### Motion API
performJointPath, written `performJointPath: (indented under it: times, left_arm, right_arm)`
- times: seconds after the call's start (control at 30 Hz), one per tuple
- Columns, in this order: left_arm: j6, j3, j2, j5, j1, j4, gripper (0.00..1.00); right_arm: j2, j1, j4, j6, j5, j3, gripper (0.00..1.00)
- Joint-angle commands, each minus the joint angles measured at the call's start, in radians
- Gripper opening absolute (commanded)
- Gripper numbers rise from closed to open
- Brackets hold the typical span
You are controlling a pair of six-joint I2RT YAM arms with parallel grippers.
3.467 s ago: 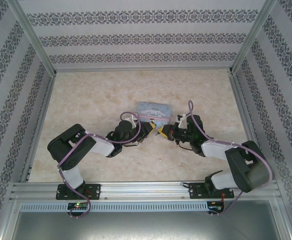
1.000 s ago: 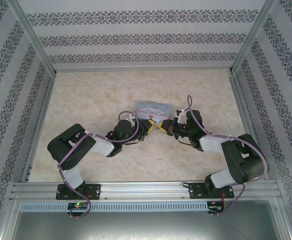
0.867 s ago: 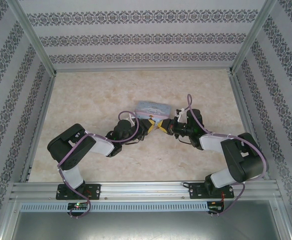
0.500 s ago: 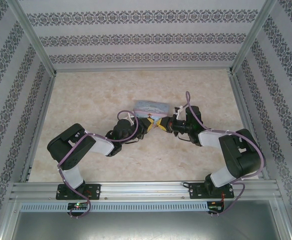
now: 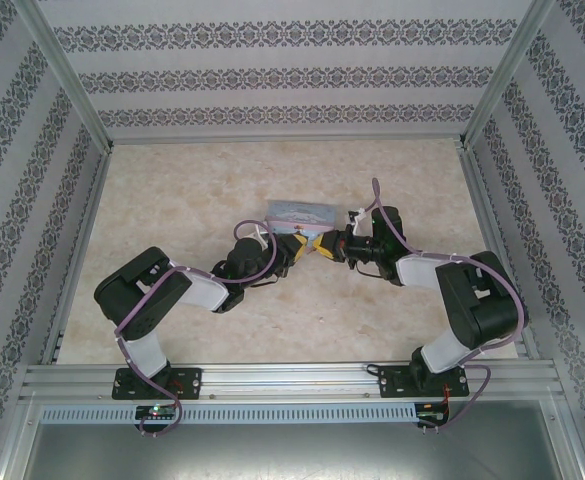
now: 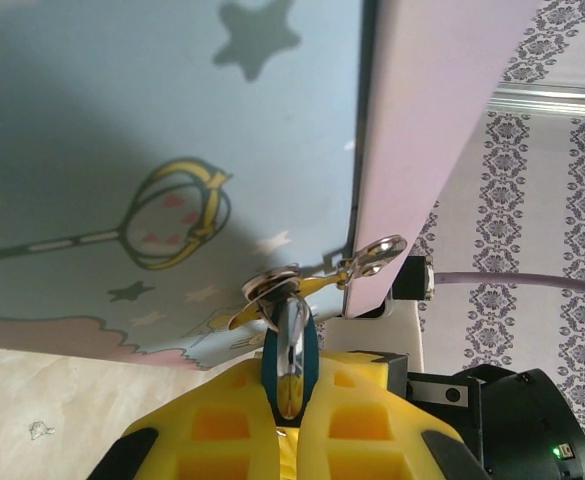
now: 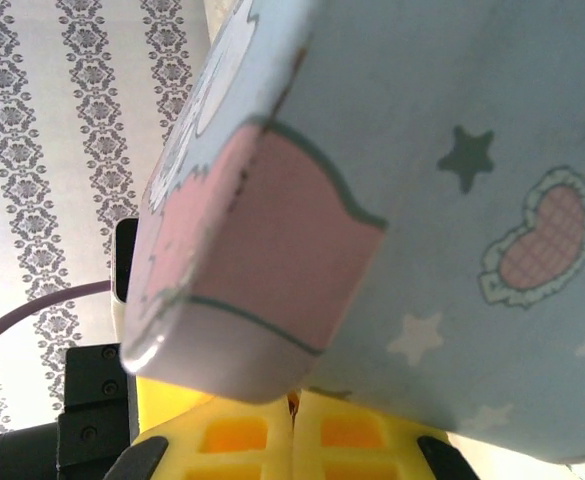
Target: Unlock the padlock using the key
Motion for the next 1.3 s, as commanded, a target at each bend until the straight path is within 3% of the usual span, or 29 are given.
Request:
performJointPath:
  times: [0.0, 0.57, 0.73, 1.07, 1.27]
  left_arm:
    - [0.029, 0.001, -0.065, 0.169, -0.043, 0.096, 0.0]
    - [0.057, -0.034, -0.12, 0.181, -0.043, 0.047, 0.0]
    - [0.076, -0.079, -0.194, 0.18, -0.043, 0.018, 0.0]
    - [0.149, -0.161, -0.418, 0.108, -0.055, -0.201, 0.0]
    - [0.15, -0.173, -0.409, 0.094, -0.058, -0.2, 0.0]
  right_arm:
    - [0.029, 0.007, 0.061, 0.007, 0.003, 0.056, 0.0]
    - [-0.058, 0.081, 0.061, 0.032, 0.088, -0.042, 0.0]
    - [-0.098, 0.099, 0.06, 0.035, 0.11, -0.094, 0.0]
    - [-0.175, 0.132, 0.049, 0.034, 0.15, -0.191, 0.0]
    - [-0.192, 0.17, 0.055, 0.049, 0.181, -0.208, 0.0]
